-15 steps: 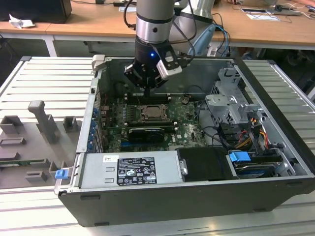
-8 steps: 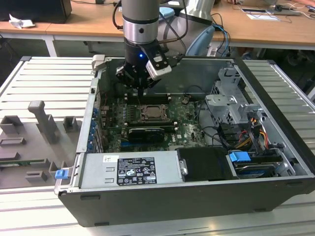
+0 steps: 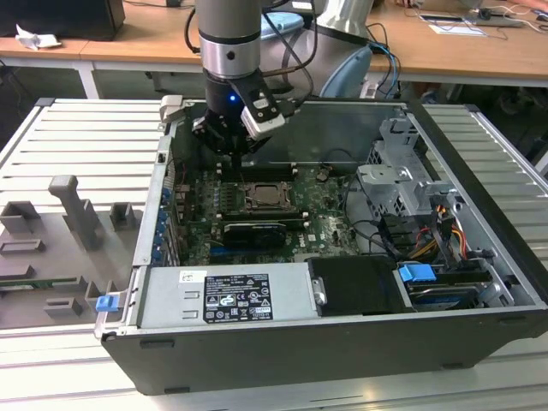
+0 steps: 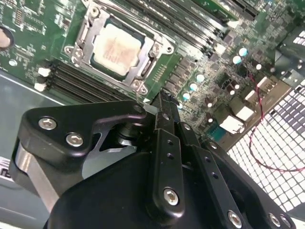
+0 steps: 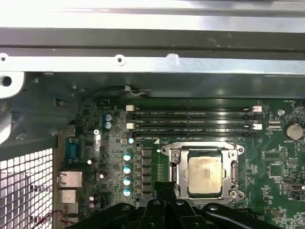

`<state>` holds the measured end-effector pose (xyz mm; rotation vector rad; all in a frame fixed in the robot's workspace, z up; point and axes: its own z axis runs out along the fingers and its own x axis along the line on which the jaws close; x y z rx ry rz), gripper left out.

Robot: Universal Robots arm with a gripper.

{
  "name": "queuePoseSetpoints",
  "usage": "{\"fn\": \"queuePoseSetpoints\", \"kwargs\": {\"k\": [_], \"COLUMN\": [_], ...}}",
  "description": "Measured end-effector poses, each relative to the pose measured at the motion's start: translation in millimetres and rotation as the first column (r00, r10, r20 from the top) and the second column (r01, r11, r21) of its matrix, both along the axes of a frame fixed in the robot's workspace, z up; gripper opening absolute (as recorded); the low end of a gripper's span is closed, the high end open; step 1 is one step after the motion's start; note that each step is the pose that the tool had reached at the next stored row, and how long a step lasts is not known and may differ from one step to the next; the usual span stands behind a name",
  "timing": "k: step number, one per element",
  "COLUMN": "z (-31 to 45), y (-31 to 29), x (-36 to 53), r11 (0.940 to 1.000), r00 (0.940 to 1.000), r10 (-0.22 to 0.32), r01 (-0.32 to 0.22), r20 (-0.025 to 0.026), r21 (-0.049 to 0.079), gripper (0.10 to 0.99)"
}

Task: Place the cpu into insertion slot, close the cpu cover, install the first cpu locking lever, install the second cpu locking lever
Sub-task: 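Install the first cpu locking lever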

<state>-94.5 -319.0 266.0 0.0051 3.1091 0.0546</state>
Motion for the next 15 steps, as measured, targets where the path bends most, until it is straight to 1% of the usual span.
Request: {"fn": "queuePoseSetpoints", "kwargs": {"k": [2, 3, 4, 7, 9, 12, 13, 15], "z": [-1.5, -2.8, -5.1, -7.0, -8.9, -11.5, -12.1, -12.2], "y": [1.4, 3.7, 8.2, 11.4, 18.9, 26.1, 26.4, 26.6], "x": [-5.2, -8.7, -9.7, -10.0, -10.1, -10.5, -12.1, -12.7], "r11": [1.0000, 1.0000, 1.0000, 0.9997, 0.9995, 0.9995, 0.9995, 0.9994], "r00": [1.0000, 1.0000, 1.0000, 0.9997, 0.9995, 0.9995, 0.9995, 0.9995], "r10": [0.000, 0.000, 0.004, 0.025, 0.030, 0.030, 0.031, 0.032], "r01": [0.000, 0.000, -0.004, -0.025, -0.030, -0.030, -0.031, -0.032], "r20": [0.0006, 0.0007, 0.0006, 0.0008, 0.0008, 0.0009, 0.0009, 0.0011], "r21": [0.001, 0.001, 0.001, 0.003, 0.004, 0.007, 0.010, 0.014], "gripper": [0.106, 0.106, 0.106, 0.106, 0.106, 0.106, 0.106, 0.106]}}
